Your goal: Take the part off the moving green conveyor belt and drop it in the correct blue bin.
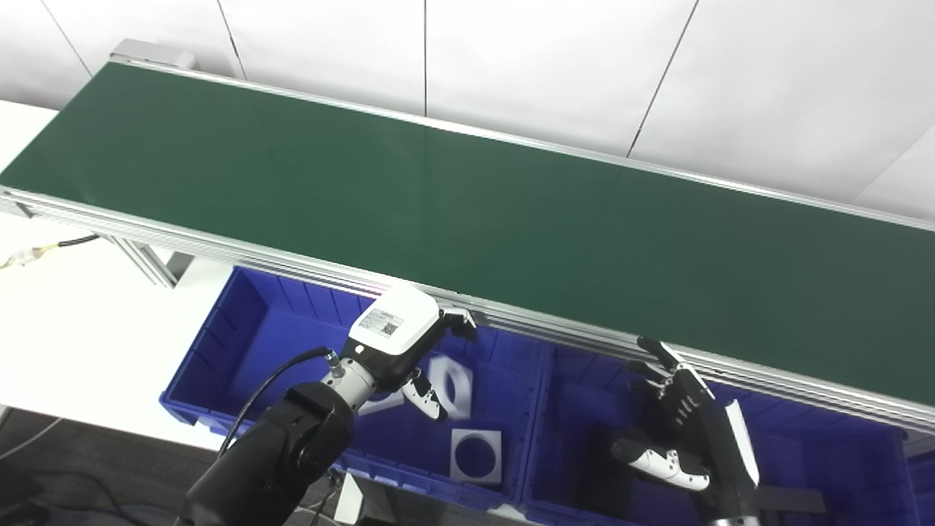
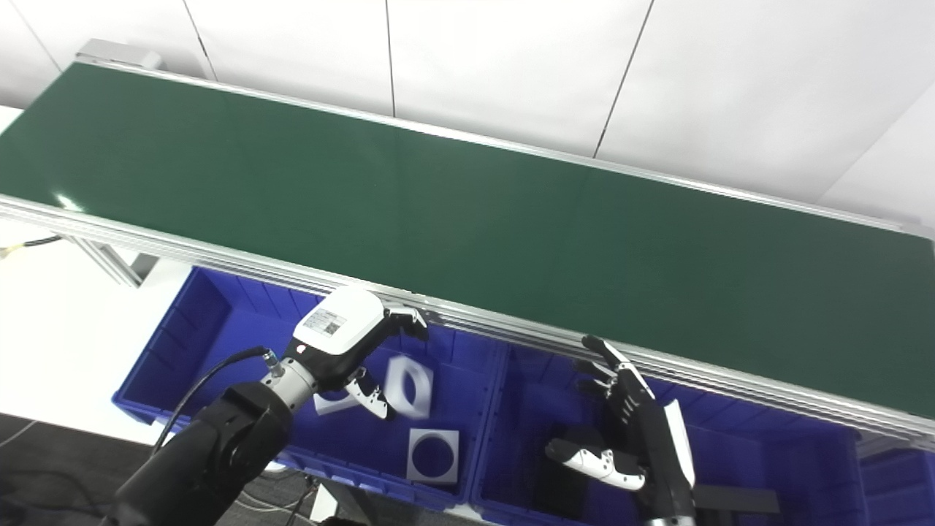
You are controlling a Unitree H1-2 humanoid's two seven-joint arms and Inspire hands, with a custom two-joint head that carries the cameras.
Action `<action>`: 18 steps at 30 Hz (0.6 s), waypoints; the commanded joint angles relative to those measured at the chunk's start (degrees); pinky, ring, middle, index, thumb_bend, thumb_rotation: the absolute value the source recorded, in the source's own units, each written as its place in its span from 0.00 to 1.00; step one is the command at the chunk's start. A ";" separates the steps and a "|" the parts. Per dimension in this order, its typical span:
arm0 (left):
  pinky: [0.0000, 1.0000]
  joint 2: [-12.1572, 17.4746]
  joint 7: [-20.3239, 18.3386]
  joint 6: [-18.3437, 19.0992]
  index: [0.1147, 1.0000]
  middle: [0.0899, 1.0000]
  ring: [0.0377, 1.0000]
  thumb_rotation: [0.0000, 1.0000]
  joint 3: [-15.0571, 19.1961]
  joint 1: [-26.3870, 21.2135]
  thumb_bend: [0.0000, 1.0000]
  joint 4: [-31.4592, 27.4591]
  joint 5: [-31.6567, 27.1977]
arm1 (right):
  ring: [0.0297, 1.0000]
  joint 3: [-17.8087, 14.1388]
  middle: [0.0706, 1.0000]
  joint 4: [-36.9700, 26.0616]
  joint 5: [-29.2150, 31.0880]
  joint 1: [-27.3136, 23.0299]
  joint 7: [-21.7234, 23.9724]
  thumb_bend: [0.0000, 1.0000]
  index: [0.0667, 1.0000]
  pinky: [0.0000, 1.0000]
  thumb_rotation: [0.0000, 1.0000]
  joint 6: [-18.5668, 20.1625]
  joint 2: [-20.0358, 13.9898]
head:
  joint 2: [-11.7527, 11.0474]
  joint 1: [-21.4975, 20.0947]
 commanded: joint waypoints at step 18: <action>0.47 -0.55 -6.49 -1.12 0.68 0.68 0.60 0.17 3.04 2.66 1.00 -11.18 -11.73 | 0.78 0.24 0.89 -1.44 0.95 0.14 0.16 1.00 0.82 0.69 0.39 -2.96 0.58 | -1.03 -2.87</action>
